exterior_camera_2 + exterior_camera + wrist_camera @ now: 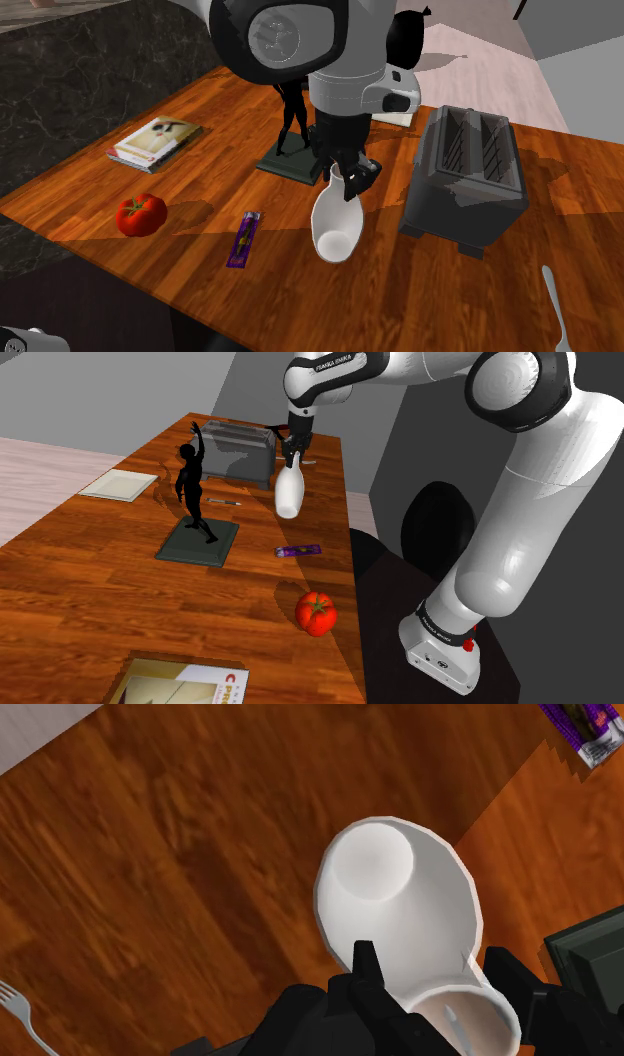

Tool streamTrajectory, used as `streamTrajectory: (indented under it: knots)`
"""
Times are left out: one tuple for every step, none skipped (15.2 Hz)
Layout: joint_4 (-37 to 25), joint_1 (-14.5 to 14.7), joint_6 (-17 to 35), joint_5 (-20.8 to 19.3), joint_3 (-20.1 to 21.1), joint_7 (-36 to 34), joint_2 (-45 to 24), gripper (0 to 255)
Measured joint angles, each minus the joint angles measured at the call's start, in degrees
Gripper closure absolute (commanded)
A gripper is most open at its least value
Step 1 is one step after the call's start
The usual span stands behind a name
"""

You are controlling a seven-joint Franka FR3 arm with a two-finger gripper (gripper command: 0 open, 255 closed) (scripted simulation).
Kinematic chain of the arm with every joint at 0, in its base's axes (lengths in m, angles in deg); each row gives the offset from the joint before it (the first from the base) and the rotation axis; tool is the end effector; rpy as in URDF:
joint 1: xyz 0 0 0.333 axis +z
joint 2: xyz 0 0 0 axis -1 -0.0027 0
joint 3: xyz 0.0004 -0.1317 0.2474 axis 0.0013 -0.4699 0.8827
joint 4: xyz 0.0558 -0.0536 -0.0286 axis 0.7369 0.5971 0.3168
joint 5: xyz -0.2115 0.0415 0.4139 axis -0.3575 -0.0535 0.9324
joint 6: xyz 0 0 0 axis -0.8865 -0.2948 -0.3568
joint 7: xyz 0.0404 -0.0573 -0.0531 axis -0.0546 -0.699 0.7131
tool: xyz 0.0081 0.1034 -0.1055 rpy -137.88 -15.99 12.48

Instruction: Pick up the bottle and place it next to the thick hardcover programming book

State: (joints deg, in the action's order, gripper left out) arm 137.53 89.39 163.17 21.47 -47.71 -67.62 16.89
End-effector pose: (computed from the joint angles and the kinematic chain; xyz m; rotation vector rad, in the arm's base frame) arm 0.6746 -0.0643 0.3169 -3.1294 -0.2292 -0.0785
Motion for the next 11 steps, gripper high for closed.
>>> streamTrajectory:
  knots:
    - [0.0, 0.0, 0.0, 0.0, 0.0, 0.0, 0.0, 255]
    - [0.0, 0.0, 0.0, 0.0, 0.0, 0.0, 0.0, 255]
    - [0.0, 0.0, 0.0, 0.0, 0.0, 0.0, 0.0, 255]
    - [0.0, 0.0, 0.01, 0.0, 0.0, 0.0, 0.0, 255]
    - [0.0, 0.0, 0.01, 0.0, 0.0, 0.0, 0.0, 255]
    - [-0.03, -0.01, -0.25, -0.02, -0.02, 0.02, 0.19, 255]
    - [-0.55, -0.01, -0.82, -0.04, -0.02, -0.01, 0.24, 255]
    - [-1.13, 0.0, -1.55, -0.07, -0.02, -0.06, 0.39, 255]
    - [-1.61, -0.01, -2.21, -0.09, -0.03, -0.05, 0.57, 255]
    - [-1.98, -0.01, -2.79, -0.12, -0.04, -0.06, 0.79, 255]
    - [-2.39, -0.03, -3.4, -0.14, -0.06, -0.05, 1.0, 255]
